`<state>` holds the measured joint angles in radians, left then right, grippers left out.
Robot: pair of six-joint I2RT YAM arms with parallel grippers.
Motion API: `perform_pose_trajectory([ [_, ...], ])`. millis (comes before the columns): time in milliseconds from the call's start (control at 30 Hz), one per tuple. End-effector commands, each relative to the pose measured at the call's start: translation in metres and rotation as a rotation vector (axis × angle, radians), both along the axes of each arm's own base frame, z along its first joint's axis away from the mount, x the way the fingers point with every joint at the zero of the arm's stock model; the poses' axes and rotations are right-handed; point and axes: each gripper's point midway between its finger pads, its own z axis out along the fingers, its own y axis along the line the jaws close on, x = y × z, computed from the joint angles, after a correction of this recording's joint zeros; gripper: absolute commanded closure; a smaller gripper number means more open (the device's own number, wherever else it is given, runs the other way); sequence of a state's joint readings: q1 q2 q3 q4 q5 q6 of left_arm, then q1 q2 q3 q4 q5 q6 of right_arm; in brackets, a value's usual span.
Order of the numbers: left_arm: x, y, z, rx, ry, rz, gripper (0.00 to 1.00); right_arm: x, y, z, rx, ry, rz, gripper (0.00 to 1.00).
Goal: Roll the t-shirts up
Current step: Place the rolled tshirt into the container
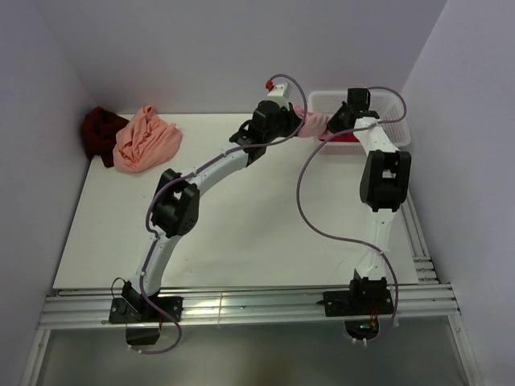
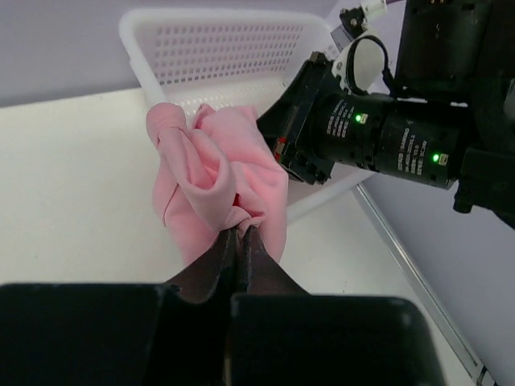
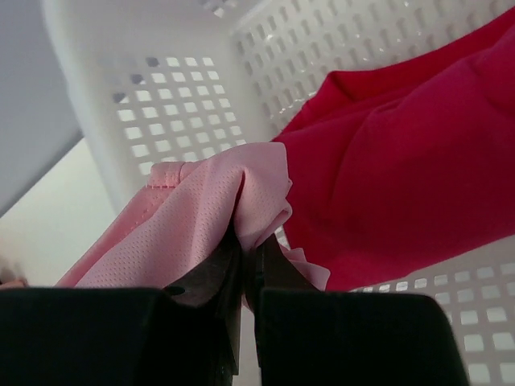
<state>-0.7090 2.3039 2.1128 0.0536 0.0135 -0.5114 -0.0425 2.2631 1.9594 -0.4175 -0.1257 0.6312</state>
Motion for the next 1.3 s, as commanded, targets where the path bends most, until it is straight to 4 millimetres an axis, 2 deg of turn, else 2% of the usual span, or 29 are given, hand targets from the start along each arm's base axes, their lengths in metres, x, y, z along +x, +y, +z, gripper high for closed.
perform_pose_trajectory([
  [0,-0.008,-0.001,0.012,-0.053,-0.030,-0.038,1.00,-0.012,0.012,-0.032,0.017,0.083,0.044,1.00],
  [67,-0.012,0.002,0.005,-0.057,-0.012,-0.028,1.00,-0.019,0.029,-0.040,0.038,0.103,0.096,1.00],
  [100,-0.015,0.004,0.014,-0.062,-0.019,-0.026,1.00,-0.024,0.038,-0.042,0.054,0.117,0.124,1.00],
  [133,-0.015,0.007,0.013,-0.055,-0.012,-0.016,1.00,-0.027,0.041,-0.041,0.057,0.119,0.147,1.00],
  [167,-0.016,0.011,0.010,-0.045,-0.005,0.005,1.00,-0.033,0.067,-0.041,0.069,0.123,0.208,1.00],
  [200,-0.020,0.016,0.022,-0.049,-0.015,0.009,1.00,-0.043,0.082,-0.042,0.108,0.145,0.262,1.00],
  [233,-0.024,0.019,0.026,-0.047,-0.011,0.010,1.00,-0.049,0.092,-0.039,0.124,0.148,0.301,1.00],
  [267,-0.026,0.026,0.017,-0.027,0.004,0.040,1.00,-0.055,0.102,-0.035,0.147,0.144,0.339,1.00],
  [300,-0.031,0.037,0.037,-0.046,-0.017,0.066,1.00,-0.069,0.117,-0.042,0.152,0.161,0.378,1.00],
  [333,-0.034,0.043,0.041,-0.047,-0.019,0.081,1.00,-0.075,0.122,-0.022,0.116,0.120,0.394,1.00],
  [367,-0.038,0.052,0.030,-0.023,0.001,0.101,1.00,-0.082,0.129,-0.017,0.098,0.106,0.413,1.00],
  [400,-0.043,0.065,0.049,-0.035,-0.020,0.137,1.00,-0.101,0.150,-0.021,0.087,0.126,0.461,1.00],
  [433,-0.047,0.071,0.049,-0.024,-0.018,0.151,1.00,-0.110,0.161,-0.003,0.089,0.095,0.490,1.00],
  [467,-0.050,0.081,0.039,0.001,0.007,0.168,1.00,-0.118,0.171,0.002,0.089,0.087,0.512,1.00],
  [500,-0.058,0.089,0.053,-0.018,-0.006,0.170,1.00,-0.131,0.179,-0.001,0.092,0.098,0.535,1.00],
  [533,-0.063,0.093,0.054,-0.037,0.008,0.164,1.00,-0.143,0.194,0.013,0.092,0.073,0.571,1.00],
  [567,-0.064,0.105,0.040,-0.029,0.038,0.171,1.00,-0.148,0.194,0.016,0.078,0.069,0.564,1.00],
  [600,-0.068,0.112,0.050,-0.053,0.036,0.169,1.00,-0.155,0.191,0.013,0.074,0.078,0.553,1.00],
  [633,-0.070,0.116,0.048,-0.057,0.054,0.166,1.00,-0.155,0.184,0.025,0.067,0.051,0.536,1.00],
  [667,-0.070,0.123,0.043,-0.044,0.069,0.179,1.00,-0.155,0.177,0.029,0.066,0.042,0.522,1.00],
  [800,-0.079,0.128,0.037,-0.038,0.100,0.187,1.00,-0.146,0.136,0.044,0.035,0.042,0.486,1.00],
  [833,-0.082,0.130,0.030,-0.037,0.124,0.193,1.00,-0.143,0.122,0.048,0.021,0.037,0.464,1.00],
  [900,-0.084,0.133,0.028,-0.044,0.139,0.207,1.00,-0.140,0.107,0.057,-0.006,0.034,0.462,1.00],
  [967,-0.087,0.136,0.015,-0.042,0.179,0.230,1.00,-0.134,0.090,0.064,-0.009,0.031,0.446,1.00],
  [1100,-0.095,0.138,-0.008,-0.052,0.239,0.281,1.00,-0.133,0.073,0.063,-0.016,0.036,0.418,1.00],
  [1133,-0.101,0.137,-0.020,-0.043,0.253,0.283,1.00,-0.133,0.071,0.062,-0.024,0.035,0.410,1.00],
  [1200,-0.111,0.130,-0.021,-0.065,0.245,0.273,1.00,-0.134,0.068,0.056,-0.033,0.049,0.407,1.00],
  [1267,-0.121,0.126,-0.036,-0.052,0.279,0.268,1.00,-0.134,0.062,0.053,-0.063,0.064,0.390,1.00],
])
